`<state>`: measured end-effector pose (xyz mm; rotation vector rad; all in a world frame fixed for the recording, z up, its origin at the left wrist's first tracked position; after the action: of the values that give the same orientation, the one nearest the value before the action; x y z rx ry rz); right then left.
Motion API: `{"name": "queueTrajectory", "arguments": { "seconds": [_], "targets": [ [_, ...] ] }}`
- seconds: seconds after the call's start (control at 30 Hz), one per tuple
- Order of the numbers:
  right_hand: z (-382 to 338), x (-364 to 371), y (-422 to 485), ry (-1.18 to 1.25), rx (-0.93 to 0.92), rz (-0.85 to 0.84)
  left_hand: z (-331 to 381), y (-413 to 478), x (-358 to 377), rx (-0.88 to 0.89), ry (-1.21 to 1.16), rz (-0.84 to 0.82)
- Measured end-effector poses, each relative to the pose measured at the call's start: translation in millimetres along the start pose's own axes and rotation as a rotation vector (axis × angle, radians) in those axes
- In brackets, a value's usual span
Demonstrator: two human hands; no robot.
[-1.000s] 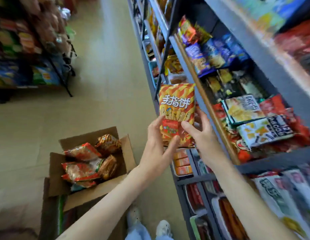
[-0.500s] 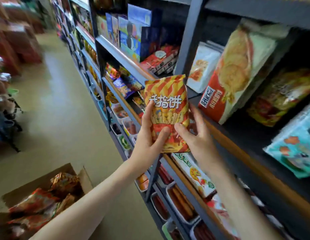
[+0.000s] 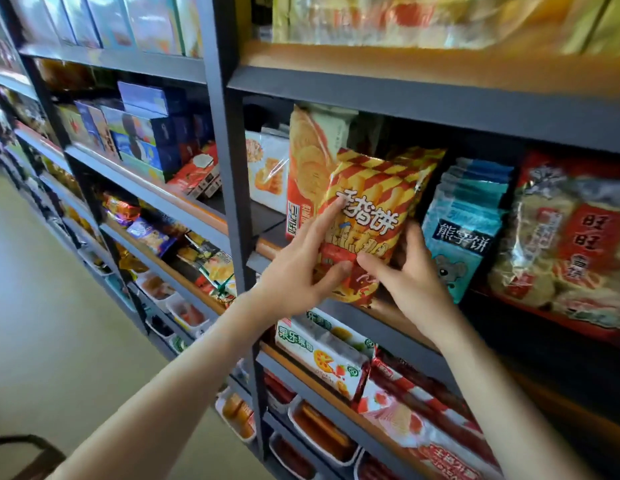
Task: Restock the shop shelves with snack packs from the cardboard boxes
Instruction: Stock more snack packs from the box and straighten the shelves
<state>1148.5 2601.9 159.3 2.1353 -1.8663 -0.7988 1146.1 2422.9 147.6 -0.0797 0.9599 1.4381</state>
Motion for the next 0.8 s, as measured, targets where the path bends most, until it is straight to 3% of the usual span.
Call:
{"name": "queueTrajectory", "arguments": {
  "seconds": [0.17,0.3,0.4,0.47,0.6,0.7,0.8],
  "targets": [
    [10,-3,-3,0.097,0.043,0.173,6,31,-16,0.309,0.18,-0.028],
    [7,-8,9,0.103,0.05,0.307,-11,39,-22,0.251,0.079,-0.016],
    [7,-7,20,-0.081,0.084,0.374,-31,45,-18,0.19,0.147,0.273],
    [8,0,24,-0.194,0.103,0.39,-44,52,-13,0.185,0.271,0.356],
    [12,23,32,-0.446,0.104,0.384,-66,68,-5,0.192,0.579,0.308],
    [17,36,34,-0.684,0.084,0.388,-70,77,-1,0.186,0.566,0.281],
    [19,41,29,-1.098,-0.065,0.347,-76,83,0,0.247,0.539,0.262]
  ]
}}
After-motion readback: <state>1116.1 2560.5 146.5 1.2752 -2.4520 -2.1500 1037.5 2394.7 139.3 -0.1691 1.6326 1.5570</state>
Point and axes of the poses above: each hand's wrist, its own y-axis towards the middle knuckle, its own x-axis out of the palm, z = x × y, the point moved 1 cm from there along y, towards the middle knuckle, and after that the axes turned 12 degrees about -x, right-handed, at the moved point
